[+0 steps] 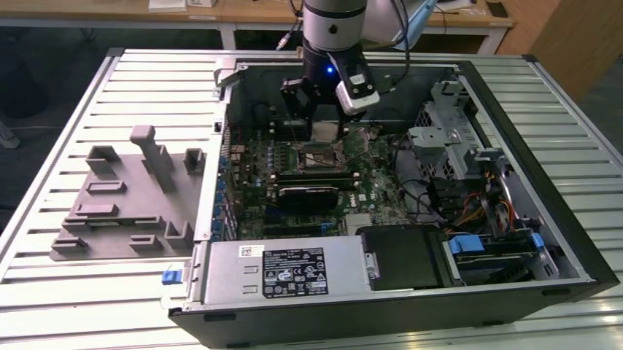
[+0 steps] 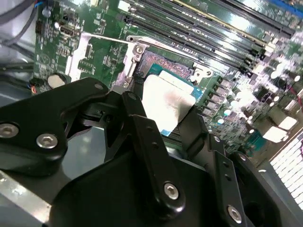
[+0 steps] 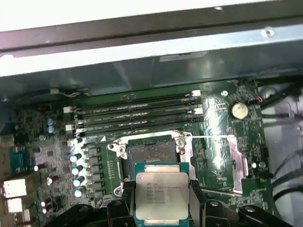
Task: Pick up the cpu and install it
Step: 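Place the cpu into insertion slot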
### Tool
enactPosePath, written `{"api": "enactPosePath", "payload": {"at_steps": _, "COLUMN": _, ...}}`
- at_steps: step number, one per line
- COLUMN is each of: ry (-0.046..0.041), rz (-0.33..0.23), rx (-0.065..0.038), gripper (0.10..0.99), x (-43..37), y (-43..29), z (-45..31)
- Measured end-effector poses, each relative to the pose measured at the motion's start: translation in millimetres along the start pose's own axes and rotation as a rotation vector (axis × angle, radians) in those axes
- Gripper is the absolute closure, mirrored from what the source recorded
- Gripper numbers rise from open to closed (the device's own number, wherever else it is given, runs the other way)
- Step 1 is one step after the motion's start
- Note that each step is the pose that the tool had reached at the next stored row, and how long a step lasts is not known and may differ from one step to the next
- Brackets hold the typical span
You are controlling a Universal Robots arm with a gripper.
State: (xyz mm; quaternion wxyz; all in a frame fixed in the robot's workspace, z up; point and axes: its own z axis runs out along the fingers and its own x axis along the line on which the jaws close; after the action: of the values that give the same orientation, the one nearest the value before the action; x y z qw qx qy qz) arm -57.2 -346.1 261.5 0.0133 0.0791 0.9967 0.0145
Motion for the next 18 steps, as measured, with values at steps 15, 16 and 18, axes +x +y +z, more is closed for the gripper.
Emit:
{"api": "enactPosePath", "payload": {"at_steps": 15, "ry": -0.0078, "rz": 0.223, "rx": 0.009, "gripper": 0.545, "x": 0.0, "y": 0.0, "z": 0.0}}
{"api": "enactPosePath", "payload": {"at_steps": 16, "ry": -0.0083, "rz": 0.237, "rx": 0.010, "gripper": 0.545, "x": 0.0, "y": 0.0, "z": 0.0}}
{"api": "enactPosePath", "payload": {"at_steps": 18, "ry": -0.0094, "rz": 0.267, "rx": 0.011, "gripper": 0.545, "x": 0.0, "y": 0.0, "z": 0.1}}
